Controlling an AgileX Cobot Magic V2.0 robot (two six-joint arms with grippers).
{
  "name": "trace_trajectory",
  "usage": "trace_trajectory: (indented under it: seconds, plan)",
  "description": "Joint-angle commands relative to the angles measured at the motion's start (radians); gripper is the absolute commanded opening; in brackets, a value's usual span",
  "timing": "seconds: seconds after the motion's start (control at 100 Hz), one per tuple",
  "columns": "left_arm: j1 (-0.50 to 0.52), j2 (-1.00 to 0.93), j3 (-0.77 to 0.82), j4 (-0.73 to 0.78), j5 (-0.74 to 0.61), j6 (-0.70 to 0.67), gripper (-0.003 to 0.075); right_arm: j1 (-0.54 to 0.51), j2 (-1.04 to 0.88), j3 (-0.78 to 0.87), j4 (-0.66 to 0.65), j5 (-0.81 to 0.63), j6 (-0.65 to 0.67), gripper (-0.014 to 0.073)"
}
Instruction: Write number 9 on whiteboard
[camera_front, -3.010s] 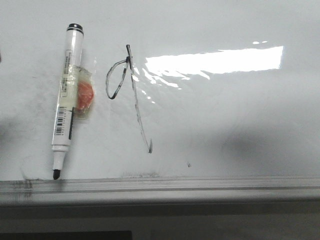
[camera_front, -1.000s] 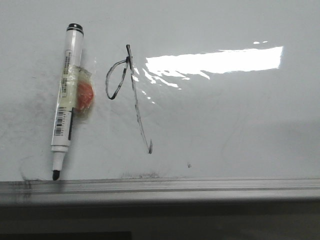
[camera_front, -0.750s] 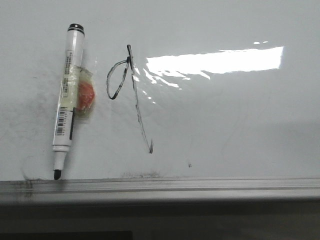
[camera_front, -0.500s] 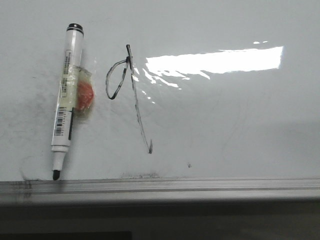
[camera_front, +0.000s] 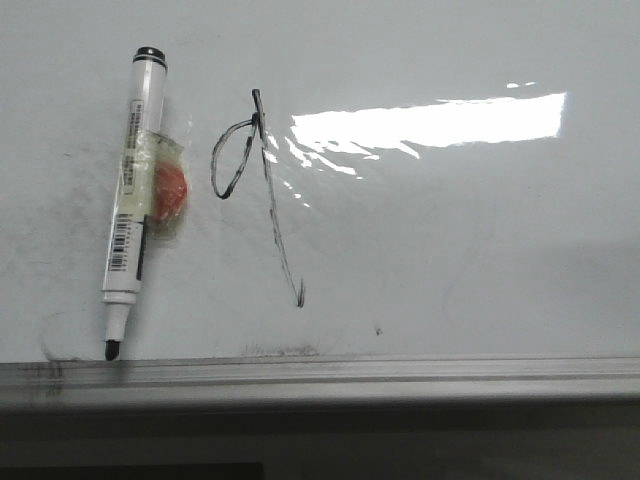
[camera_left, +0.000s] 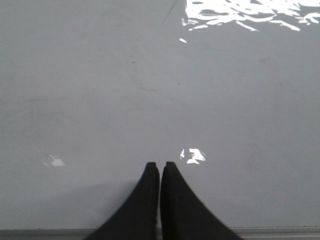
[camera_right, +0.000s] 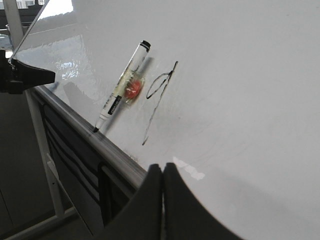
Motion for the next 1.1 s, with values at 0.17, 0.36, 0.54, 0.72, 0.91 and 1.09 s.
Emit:
trace_trajectory:
  seconds: [0.17, 0.36, 0.54, 0.72, 0.91, 1.09]
  plan:
    - [0.0, -0.028, 0.041, -0.01, -0.049, 0.003, -0.002, -0.002, 0.008, -0.027, -0.009, -0.072, -0.008, -0.0063]
    - [0.0, -0.028, 0.041, -0.01, -0.049, 0.003, -0.002, -0.021, 0.008, -0.017, -0.025, -0.076, -0.008, -0.0063]
    - [0.0, -0.028, 0.041, -0.01, -0.049, 0.003, -0.002, -0.182, 0.032, -0.017, -0.184, -0.165, 0.017, -0.0063]
    - [0.0, -0.028, 0.041, -0.01, -0.049, 0.003, -0.002, -0.456, 0.052, -0.005, -0.46, -0.252, 0.36, -0.0063]
    - [0.0, -0.028, 0.041, -0.01, -0.049, 0.003, -0.002, -0.716, 0.052, 0.052, -0.534, -0.217, 0.543, -0.0063]
    - [0.0, -0.028, 0.041, -0.01, -0.049, 0.003, -0.002, -0.837, -0.006, 0.052, -0.532, -0.119, 0.517, -0.0063]
